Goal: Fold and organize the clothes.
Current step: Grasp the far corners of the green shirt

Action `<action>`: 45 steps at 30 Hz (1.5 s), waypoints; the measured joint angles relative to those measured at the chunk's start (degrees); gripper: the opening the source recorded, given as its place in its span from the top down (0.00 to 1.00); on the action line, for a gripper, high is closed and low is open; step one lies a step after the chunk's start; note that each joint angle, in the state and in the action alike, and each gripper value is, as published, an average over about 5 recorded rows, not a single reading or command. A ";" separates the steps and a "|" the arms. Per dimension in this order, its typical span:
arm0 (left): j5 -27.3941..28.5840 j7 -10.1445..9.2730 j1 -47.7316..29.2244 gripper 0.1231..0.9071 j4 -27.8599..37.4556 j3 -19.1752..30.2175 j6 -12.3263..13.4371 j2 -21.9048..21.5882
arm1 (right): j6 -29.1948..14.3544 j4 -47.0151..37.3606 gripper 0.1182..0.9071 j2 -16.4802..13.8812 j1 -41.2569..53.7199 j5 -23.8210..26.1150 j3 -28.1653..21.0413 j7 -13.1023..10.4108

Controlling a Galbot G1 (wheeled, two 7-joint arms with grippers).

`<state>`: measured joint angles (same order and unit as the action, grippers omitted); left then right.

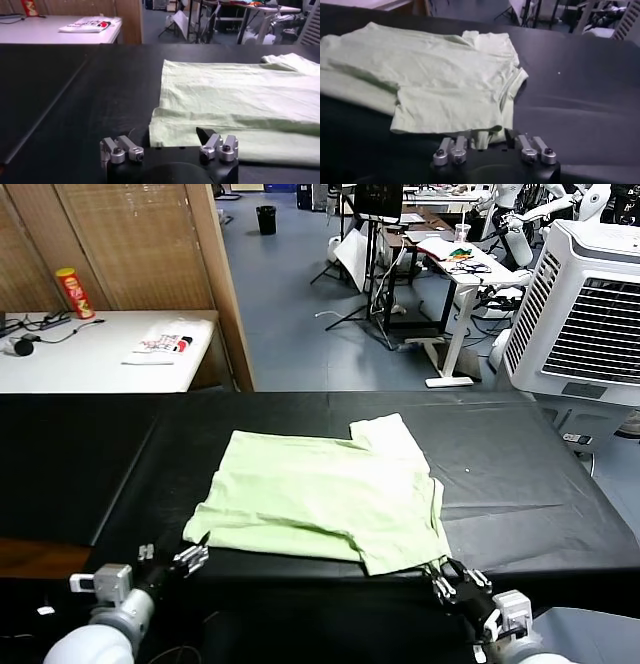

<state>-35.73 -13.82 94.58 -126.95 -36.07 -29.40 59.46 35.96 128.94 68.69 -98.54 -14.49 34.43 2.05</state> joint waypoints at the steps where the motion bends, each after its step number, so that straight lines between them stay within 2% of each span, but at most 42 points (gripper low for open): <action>1: 0.00 0.01 -0.01 0.14 0.02 -0.01 0.03 -0.01 | -0.03 -0.12 0.83 -0.11 0.12 0.04 0.07 0.01; 7: 0.03 0.01 0.00 0.14 0.06 -0.02 0.18 0.05 | -0.04 -1.42 0.97 -1.55 1.56 0.29 1.24 -0.03; 11: 0.04 0.00 -0.04 0.14 0.05 -0.02 0.26 0.08 | 0.21 -1.49 0.96 -2.19 1.95 -0.06 1.38 0.06; 14: 0.02 -0.01 -0.06 0.14 0.00 -0.03 0.27 0.12 | 0.88 -0.76 0.84 -2.24 1.47 -0.10 1.46 -0.20; 21: -0.42 -0.03 -0.07 0.14 -0.30 -0.30 0.22 -0.14 | 4.13 3.39 0.35 -3.46 -1.07 -1.19 3.41 -0.55; 24: -0.97 -0.07 -0.20 0.14 -0.71 -0.36 0.03 -0.34 | 5.02 6.03 0.20 -4.02 -2.30 -2.44 4.60 -0.87; 29: -3.45 -0.39 -1.29 0.14 -1.84 -0.96 -0.43 -0.43 | 3.30 7.95 0.14 -5.24 -0.71 -8.10 6.53 -2.95; 32: -5.74 -1.11 -3.13 0.14 -1.69 -1.13 -0.55 -0.99 | 1.25 5.93 0.14 -6.42 4.28 -11.02 6.28 -4.00; 37: -10.80 -4.08 -11.19 0.14 1.38 0.77 -1.10 -2.44 | -1.85 -2.96 0.14 -8.14 18.33 -13.68 2.96 -6.06; 41: -12.85 -3.41 -20.89 0.14 6.28 3.58 -1.25 -3.34 | -3.70 -12.65 0.14 -7.96 30.70 -13.68 -2.08 -8.29; 45: -13.58 -2.09 -30.91 0.14 13.61 7.61 -2.63 -3.53 | -3.07 -23.89 0.14 -6.66 42.74 -12.74 -8.27 -9.47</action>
<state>-49.31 -15.90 63.67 -113.34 -28.46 -32.03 55.93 32.89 105.05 62.03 -55.80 -27.23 26.16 -7.43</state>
